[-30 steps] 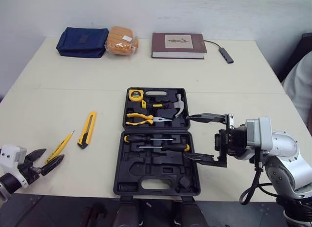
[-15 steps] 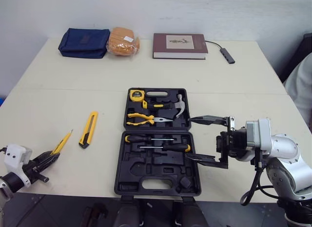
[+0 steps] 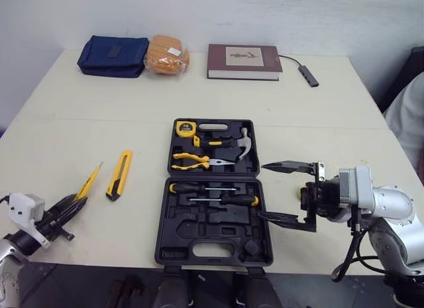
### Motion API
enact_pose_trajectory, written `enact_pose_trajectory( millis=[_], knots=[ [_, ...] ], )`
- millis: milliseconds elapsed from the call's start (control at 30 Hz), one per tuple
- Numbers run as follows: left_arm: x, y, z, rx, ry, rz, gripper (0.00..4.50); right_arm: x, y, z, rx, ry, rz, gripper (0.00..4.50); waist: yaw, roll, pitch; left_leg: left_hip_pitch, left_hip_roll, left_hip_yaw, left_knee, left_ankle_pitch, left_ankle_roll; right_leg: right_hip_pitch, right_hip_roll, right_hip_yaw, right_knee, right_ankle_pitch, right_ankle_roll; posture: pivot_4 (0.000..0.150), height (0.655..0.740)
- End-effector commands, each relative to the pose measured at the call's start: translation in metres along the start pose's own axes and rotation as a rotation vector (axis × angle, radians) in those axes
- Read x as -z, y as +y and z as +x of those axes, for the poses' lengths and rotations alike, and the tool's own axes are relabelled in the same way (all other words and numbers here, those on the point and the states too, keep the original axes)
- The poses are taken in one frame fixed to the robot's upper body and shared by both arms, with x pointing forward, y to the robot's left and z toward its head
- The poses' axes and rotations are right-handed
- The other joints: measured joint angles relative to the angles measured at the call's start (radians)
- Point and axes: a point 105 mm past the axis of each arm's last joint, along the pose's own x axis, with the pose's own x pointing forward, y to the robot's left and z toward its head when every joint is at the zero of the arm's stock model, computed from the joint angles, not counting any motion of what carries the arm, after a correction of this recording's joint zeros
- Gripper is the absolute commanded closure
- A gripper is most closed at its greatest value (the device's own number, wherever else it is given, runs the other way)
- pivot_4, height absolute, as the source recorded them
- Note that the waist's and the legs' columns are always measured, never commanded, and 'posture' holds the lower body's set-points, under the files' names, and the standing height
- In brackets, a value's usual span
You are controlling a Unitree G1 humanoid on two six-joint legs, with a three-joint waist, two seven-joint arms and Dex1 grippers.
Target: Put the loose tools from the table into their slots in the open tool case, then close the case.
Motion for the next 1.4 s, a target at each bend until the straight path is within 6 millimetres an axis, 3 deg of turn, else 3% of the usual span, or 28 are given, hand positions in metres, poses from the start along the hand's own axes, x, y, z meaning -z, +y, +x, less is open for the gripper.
enact_pose_trajectory(
  millis=[33,267,600,967,1400],
  knots=[
    [-0.035,-0.017,0.012,0.127,-0.08,0.114,4.13,-0.001,-0.003,-0.016,0.024,0.044,-0.046,0.0,-0.001,0.0,0.0,0.0,0.0,0.0,0.0,0.0,0.0,0.0,0.0,0.0,0.0,0.0,0.0,0.15,0.74],
    [-0.064,-0.091,0.053,0.548,-0.089,0.289,4.13,0.008,0.001,-0.042,0.076,0.142,-0.038,0.0,0.001,0.0,0.001,0.0,0.0,0.001,0.0,0.001,0.0,0.001,0.002,0.0,0.0,0.0,0.0,0.15,0.74],
    [-0.072,-0.158,0.086,0.923,0.035,0.405,4.13,0.012,0.013,-0.045,0.089,0.169,-0.014,0.0,-0.004,0.001,0.002,0.001,0.002,0.002,0.001,0.007,-0.001,0.0,0.007,0.001,0.002,0.0,0.0,0.15,0.74],
    [-0.058,-0.166,0.097,0.982,0.199,0.607,4.13,0.014,0.018,-0.04,0.101,0.169,0.001,0.0,0.012,0.001,0.003,0.001,0.003,0.001,0.002,0.008,-0.001,0.0,0.009,0.002,0.002,0.0,0.0,0.15,0.74],
    [-0.055,-0.165,0.106,0.981,0.263,0.637,4.13,0.021,0.016,-0.037,0.065,0.193,-0.009,0.0,0.023,0.001,0.003,0.0,0.003,0.001,0.004,0.008,0.0,0.0,0.009,0.002,0.003,0.0,-0.001,0.15,0.74]
  ],
)
